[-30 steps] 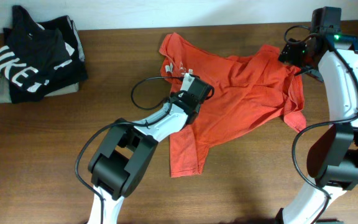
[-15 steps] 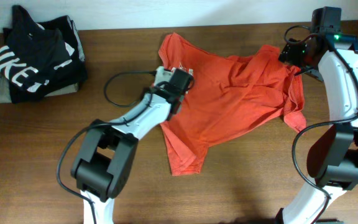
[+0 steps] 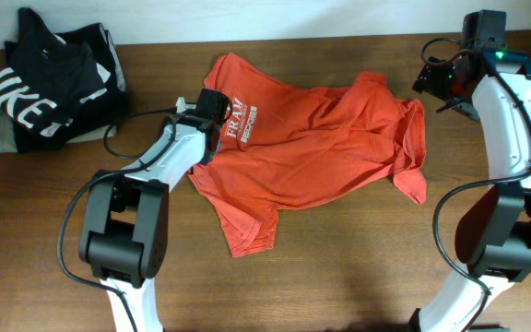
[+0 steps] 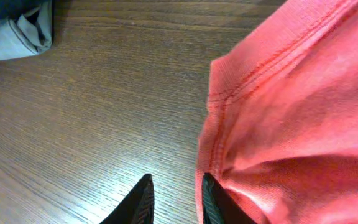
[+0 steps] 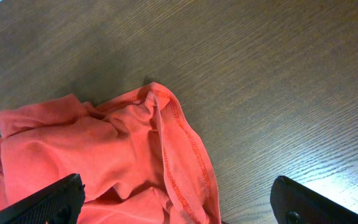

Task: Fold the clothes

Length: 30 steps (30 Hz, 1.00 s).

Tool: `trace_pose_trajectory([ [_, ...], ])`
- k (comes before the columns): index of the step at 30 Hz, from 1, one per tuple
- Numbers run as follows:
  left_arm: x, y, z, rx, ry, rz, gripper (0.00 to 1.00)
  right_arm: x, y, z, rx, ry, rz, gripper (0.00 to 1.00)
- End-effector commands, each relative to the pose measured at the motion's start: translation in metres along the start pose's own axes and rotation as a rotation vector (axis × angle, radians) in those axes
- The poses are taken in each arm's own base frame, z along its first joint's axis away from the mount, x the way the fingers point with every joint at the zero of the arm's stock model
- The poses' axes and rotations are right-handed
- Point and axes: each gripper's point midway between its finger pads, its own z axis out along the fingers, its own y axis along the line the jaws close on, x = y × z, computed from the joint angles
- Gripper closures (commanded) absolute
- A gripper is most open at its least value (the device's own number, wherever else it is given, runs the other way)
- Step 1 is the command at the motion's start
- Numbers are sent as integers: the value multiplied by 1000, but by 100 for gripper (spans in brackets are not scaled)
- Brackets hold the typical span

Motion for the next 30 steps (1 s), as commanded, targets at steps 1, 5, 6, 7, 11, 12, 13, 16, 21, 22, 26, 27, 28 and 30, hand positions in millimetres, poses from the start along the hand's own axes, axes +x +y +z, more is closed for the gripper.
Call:
trace_pose_trajectory([
  [1, -11, 15, -5, -1, -17, -51, 74, 0, 1, -2, 3, -4, 6, 1],
  [5, -8, 16, -18, 36, -2, -47, 74, 0, 1, -2, 2, -4, 6, 1],
  [6, -8, 8, -25, 95, 1, -51, 70, 0, 1, -2, 3, -4, 6, 1],
  [7, -7, -2, -29, 157, 12, -54, 62, 0, 1, -2, 2, -4, 6, 1],
  [11, 11, -57, -39, 471, 107, 11, 21, 0, 1, -2, 2, -4, 6, 1],
  [12, 16, -62, -35, 482, 130, 19, 20, 0, 1, -2, 3, -4, 6, 1],
  [13, 22, -64, -30, 478, 152, 27, 20, 0, 1, -2, 3, -4, 6, 1],
  [16, 31, -66, -22, 466, 188, 40, 20, 0, 1, -2, 3, -4, 6, 1],
  [21, 40, -48, -16, 380, 221, 53, 24, 0, 1, -2, 2, -4, 6, 1],
  [22, 45, -40, -14, 337, 237, 64, 24, 0, 1, -2, 2, -4, 6, 1],
  [26, 59, -19, -11, 248, 291, 91, 39, 0, 1, -2, 2, -4, 6, 1],
  [27, 60, -17, -11, 246, 297, 87, 40, 0, 1, -2, 2, -4, 6, 1],
  [28, 60, -16, -10, 244, 298, 81, 41, 0, 1, -2, 3, -4, 6, 1],
  [30, 59, -16, -11, 242, 299, 58, 44, 0, 1, -2, 2, -4, 6, 1],
])
